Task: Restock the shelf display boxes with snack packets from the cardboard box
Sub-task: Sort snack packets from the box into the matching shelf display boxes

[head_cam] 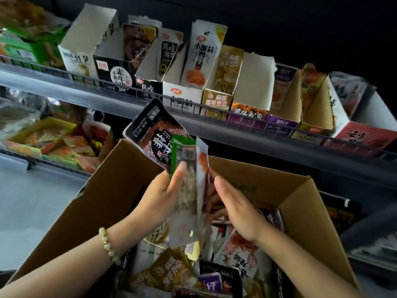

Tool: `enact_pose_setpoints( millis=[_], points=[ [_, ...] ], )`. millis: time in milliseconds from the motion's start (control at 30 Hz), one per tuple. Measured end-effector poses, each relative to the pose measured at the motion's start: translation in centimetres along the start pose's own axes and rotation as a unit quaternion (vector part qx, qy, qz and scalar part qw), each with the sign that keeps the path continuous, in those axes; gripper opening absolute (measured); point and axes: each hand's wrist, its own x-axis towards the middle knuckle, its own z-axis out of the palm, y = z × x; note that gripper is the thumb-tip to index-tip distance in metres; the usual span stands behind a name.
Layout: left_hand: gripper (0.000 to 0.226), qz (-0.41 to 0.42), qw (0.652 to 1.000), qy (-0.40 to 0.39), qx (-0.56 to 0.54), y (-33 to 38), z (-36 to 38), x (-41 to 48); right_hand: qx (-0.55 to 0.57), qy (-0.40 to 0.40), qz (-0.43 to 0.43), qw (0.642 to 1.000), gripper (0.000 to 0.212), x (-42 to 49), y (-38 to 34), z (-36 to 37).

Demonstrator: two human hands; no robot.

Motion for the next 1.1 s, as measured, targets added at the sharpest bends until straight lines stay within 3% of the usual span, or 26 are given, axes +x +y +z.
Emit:
enact_pose_setpoints(
  millis=[67, 167, 233, 367, 433, 500, 600, 667, 767, 900, 1100],
  points=[
    [0.05, 0.0, 1.0, -0.031, -0.003, 0.0, -0.1, -0.2, 0.001, -0.003, 0.008, 1.0, 0.05, 0.0, 0.4, -0.1],
    [0.029, -0.002, 0.999, -0.048, -0.01, 0.0, -0.4, -0.4, 0.004, 0.001, 0.023, 1.0, 0.066, 0.0, 0.6, -0.2],
    [0.029, -0.018, 0.999, -0.02, -0.035, -0.1, -0.5, -0.1, 0.012, 0.045, 0.005, 0.999, 0.069, 0.2, 0.6, -0.5],
    [0.023, -0.031, 0.996, 0.04, -0.077, 0.2, -1.0, 0.4, -0.078, 0.136, -0.041, 0.987, 0.065, 0.6, 0.7, -1.6],
    [0.018, -0.038, 0.99, 0.068, -0.118, 0.3, -1.1, 0.5, -0.045, 0.145, -0.023, 0.988, 0.066, 0.5, 0.7, -1.9],
    [0.015, -0.043, 0.981, 0.09, -0.168, 0.5, -1.1, 0.6, 0.059, 0.14, 0.019, 0.988, 0.067, 0.4, 0.6, -2.0],
    [0.017, -0.045, 0.972, 0.107, -0.202, 1.1, -1.2, 0.7, 0.154, 0.099, 0.064, 0.981, 0.054, 0.1, 0.2, -2.0],
    [0.019, -0.048, 0.971, 0.104, -0.211, 1.6, -1.4, 0.8, 0.202, 0.121, 0.061, 0.97, 0.05, 0.0, 0.0, -2.3],
    [0.026, -0.049, 0.973, 0.082, -0.209, 2.3, -1.9, 1.0, 0.289, 0.155, 0.044, 0.944, 0.067, 0.3, -1.0, -3.4],
    [0.03, -0.053, 0.977, 0.064, -0.195, 3.2, -2.8, 1.6, 0.301, 0.186, 0.05, 0.934, 0.039, 0.7, -2.8, -5.5],
    [0.037, -0.047, 0.985, 0.074, -0.15, 5.4, -3.3, 2.7, 0.263, 0.164, 0.059, 0.949, 0.041, 1.5, -5.1, -5.9]
  ],
)
